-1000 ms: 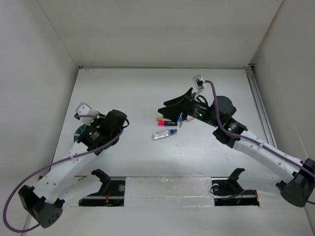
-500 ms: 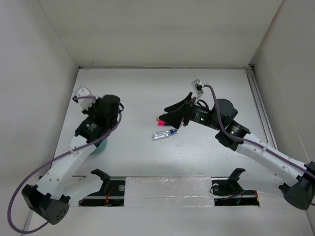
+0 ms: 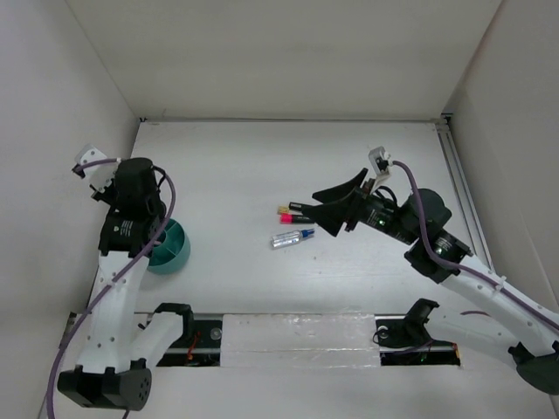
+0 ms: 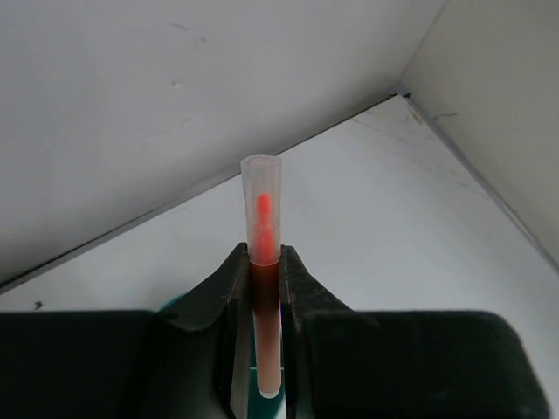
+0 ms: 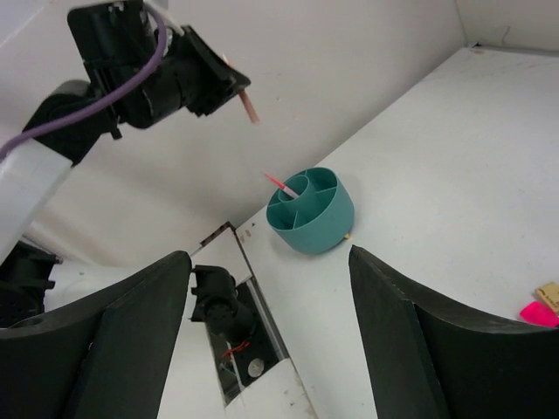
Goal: Sort the stationery into containers
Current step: Place the pen in the storage box.
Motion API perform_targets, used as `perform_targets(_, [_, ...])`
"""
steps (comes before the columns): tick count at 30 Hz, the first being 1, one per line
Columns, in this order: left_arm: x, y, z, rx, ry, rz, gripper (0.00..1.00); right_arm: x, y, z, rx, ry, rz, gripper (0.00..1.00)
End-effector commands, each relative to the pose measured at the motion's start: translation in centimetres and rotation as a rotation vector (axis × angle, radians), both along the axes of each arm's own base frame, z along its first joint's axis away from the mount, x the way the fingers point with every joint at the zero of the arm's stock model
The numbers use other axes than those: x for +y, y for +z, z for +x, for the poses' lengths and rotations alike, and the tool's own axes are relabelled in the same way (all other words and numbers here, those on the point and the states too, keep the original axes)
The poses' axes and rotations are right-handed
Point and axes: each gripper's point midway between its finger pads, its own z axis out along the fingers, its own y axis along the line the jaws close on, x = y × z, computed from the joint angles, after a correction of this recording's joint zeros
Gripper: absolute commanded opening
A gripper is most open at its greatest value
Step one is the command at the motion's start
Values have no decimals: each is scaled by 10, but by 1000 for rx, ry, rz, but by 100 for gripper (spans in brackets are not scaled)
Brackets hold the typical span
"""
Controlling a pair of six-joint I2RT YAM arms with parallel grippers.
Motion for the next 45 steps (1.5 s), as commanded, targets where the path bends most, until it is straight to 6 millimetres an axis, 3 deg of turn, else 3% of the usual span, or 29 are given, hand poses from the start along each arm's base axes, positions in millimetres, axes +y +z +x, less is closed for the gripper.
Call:
perform_targets(1, [12, -16, -34, 99, 25, 82, 0, -9, 7, 2, -38, -33, 4, 79])
perform_targets(2, [12, -32, -37, 134, 20, 96, 0, -9, 7, 2, -38, -33, 4, 79])
perform_targets(5, [6, -32, -42, 69, -45, 109, 0, -11, 3, -1, -37, -33, 3, 79])
perform_targets(12, [-4, -69, -21, 133, -95, 72, 0, -12, -6, -7, -29, -11, 15, 79])
perform_targets(19, [-3, -92, -11, 140, -41, 19, 0, -10, -9, -11, -29, 13, 34, 79])
perform_targets(25, [5, -107, -19, 174, 33, 20, 0, -12, -8, -15, -43, 22, 45, 79])
perform_targets(32, [17, -111, -26, 214, 104, 80, 0, -13, 1, -27, -76, 68, 89, 79])
perform_targets(35, [20, -114, -27, 237, 140, 90, 0, -12, -3, -28, -71, 77, 82, 79])
perform_targets(45, [18, -127, -27, 266, 207, 21, 0, -18, 7, -33, -110, 75, 104, 80])
